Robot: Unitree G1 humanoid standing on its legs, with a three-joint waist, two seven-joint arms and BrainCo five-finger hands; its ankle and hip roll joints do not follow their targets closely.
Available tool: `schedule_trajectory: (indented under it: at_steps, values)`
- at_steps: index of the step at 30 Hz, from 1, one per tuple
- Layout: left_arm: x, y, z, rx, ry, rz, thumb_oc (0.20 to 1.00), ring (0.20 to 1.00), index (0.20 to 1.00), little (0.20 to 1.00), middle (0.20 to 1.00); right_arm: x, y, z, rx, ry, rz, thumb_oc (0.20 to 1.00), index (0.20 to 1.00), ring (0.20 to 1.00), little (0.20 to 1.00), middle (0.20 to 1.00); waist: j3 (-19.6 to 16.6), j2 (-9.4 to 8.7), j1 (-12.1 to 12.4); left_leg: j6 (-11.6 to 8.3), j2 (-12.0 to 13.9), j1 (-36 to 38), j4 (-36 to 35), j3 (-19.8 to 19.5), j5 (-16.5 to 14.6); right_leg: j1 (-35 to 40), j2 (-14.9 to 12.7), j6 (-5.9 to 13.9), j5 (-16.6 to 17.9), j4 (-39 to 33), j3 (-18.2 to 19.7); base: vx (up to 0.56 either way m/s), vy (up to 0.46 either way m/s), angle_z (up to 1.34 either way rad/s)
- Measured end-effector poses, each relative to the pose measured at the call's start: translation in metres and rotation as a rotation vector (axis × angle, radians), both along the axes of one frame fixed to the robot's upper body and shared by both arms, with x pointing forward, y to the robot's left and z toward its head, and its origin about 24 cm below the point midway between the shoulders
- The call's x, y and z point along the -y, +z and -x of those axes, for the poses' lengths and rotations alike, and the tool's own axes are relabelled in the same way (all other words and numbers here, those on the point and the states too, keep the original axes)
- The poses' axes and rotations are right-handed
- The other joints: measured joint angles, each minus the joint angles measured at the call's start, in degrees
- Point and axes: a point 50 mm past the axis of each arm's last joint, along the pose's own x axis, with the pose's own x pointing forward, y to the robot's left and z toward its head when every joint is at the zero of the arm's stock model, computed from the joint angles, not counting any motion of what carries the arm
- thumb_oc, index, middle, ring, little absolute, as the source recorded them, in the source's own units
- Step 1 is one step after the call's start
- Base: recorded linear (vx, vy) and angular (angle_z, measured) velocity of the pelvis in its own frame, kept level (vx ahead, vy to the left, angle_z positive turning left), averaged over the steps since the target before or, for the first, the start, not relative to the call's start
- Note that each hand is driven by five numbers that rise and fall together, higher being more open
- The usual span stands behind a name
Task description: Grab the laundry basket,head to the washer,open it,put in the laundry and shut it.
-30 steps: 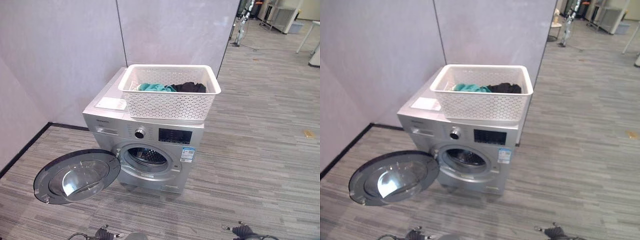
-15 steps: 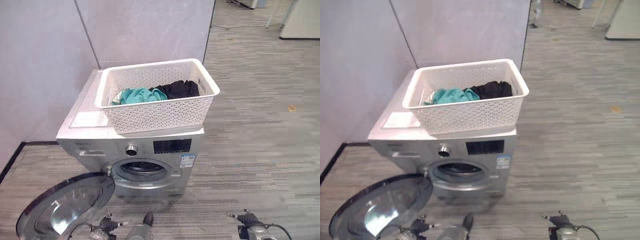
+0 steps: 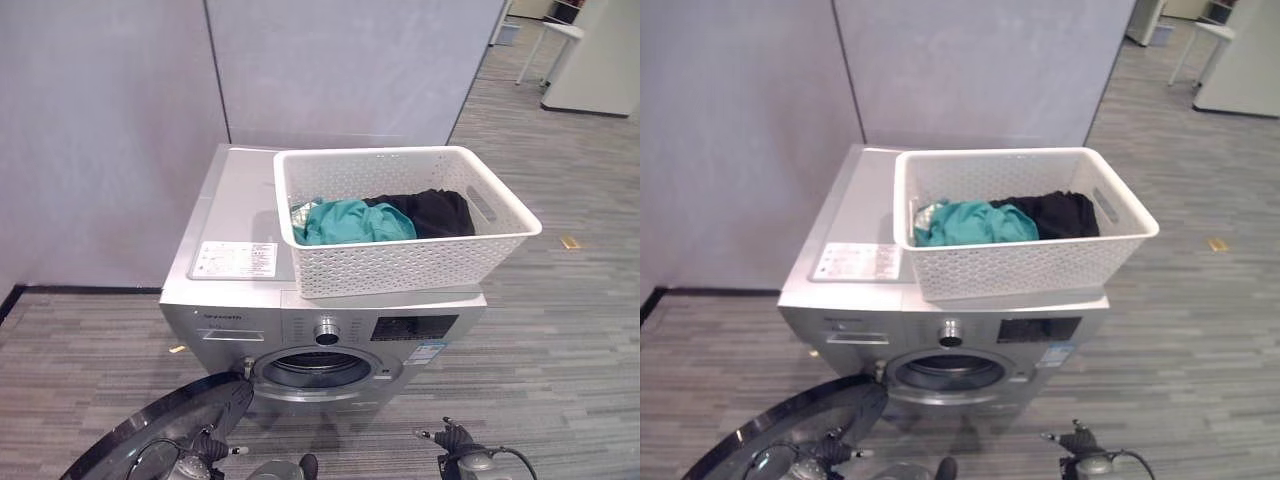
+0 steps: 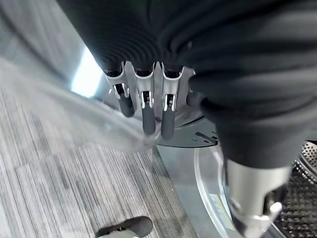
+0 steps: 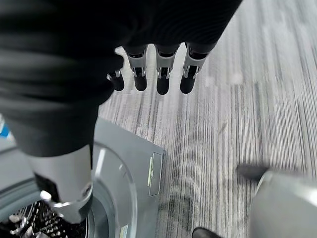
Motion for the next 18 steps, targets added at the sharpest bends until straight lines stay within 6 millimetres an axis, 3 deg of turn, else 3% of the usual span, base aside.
schedule_trajectory:
  at_steps: [1,3,4,7,10,14,15,17,18]
  values:
    - [-0.004,-0.001,0.008,-0.016,0.011,-0.007,1.0,1.0,1.0,1.0,1.0,-0.003,0.0,-0.002,0.002,0.026,0.002,1.0,1.0,1.0,1.0,1.0,-0.34,-0.66,0.5,-0.06,-0.1,0.29,-0.42,0.19,0.02,0.04,1.26,-0.13,-0.01,-0.99,-1.54,0.01,-0.015,-0.17]
    - [-0.006,-0.004,0.021,-0.054,0.017,-0.01,1.0,1.0,1.0,1.0,1.0,0.002,0.0,0.001,-0.001,0.032,0.021,1.0,1.0,1.0,1.0,1.0,-0.72,-1.16,-0.03,-0.32,0.22,0.36,-0.88,-1.05,0.17,1.95,3.99,-4.51,1.31,-5.96,-1.31,0.03,-0.081,0.15]
    - [-0.007,-0.005,0.024,-0.059,0.021,-0.011,1.0,1.0,1.0,1.0,1.0,0.004,0.0,0.002,-0.005,0.029,0.025,1.0,1.0,1.0,1.0,1.0,-0.55,-0.87,-0.03,-0.91,0.63,0.46,-1.07,-1.42,0.54,2.17,4.73,-5.18,1.83,-6.66,-0.97,0.04,-0.111,0.28]
    - [-0.005,-0.007,0.033,-0.079,0.023,-0.005,1.0,1.0,1.0,1.0,1.0,0.01,0.0,0.006,-0.024,0.033,0.047,1.0,1.0,1.0,1.0,1.0,-0.28,0.35,-0.22,-2.32,1.32,0.23,-1.75,-2.47,1.54,3.69,5.6,-5.67,3.92,-9.71,-1.79,0.0,-0.111,0.24]
    - [0.001,-0.006,0.024,-0.056,-0.008,0.007,1.0,1.0,1.0,1.0,1.0,0.029,0.003,0.011,-0.043,0.044,0.104,1.0,1.0,1.0,1.0,1.0,0.31,2.64,-1.67,-4.51,1.47,-0.78,-2.66,-6.8,3.03,4.27,7.4,-7.14,4.7,-11.41,-2.49,-0.03,-0.117,0.59]
    - [0.011,-0.008,0.021,-0.056,-0.027,0.027,1.0,1.0,1.0,1.0,1.0,0.044,0.009,0.008,-0.036,0.054,0.148,1.0,1.0,1.0,1.0,1.0,0.75,4.65,-1.96,-5.14,2.24,-2.08,-2.87,-7.88,3.38,4.27,8.51,-8.88,6.12,-12.21,-4.32,-0.06,-0.087,0.37]
    - [0.014,-0.007,0.015,-0.045,-0.038,0.032,1.0,1.0,1.0,1.0,1.0,0.048,0.011,0.007,-0.035,0.052,0.16,1.0,1.0,1.0,1.0,1.0,0.85,5.4,-2.22,-5.31,2.82,-2.84,-2.57,-7.51,3.22,4.28,8.92,-9.7,6.22,-11.98,-6.18,-0.09,-0.059,0.71]
    - [0.017,-0.004,-0.002,-0.01,-0.052,0.033,1.0,1.0,1.0,1.0,1.0,0.049,0.012,0.005,-0.029,0.052,0.164,1.0,1.0,1.0,1.0,1.0,2.02,3.49,-3.77,-6.52,4.89,-4.56,-0.62,-0.67,0.74,4.18,7.42,-10.83,6.9,-12.94,-10.55,-0.05,-0.037,0.93]
    - [0.019,-0.001,-0.009,0.011,-0.059,0.034,1.0,1.0,1.0,1.0,1.0,0.048,0.013,0.0,-0.017,0.054,0.163,1.0,1.0,1.0,1.0,1.0,2.72,2.29,-3.76,-6.59,5.01,-5.28,1.02,-0.33,0.74,4.08,6.7,-10.93,7.02,-12.98,-10.87,-0.01,-0.007,0.53]
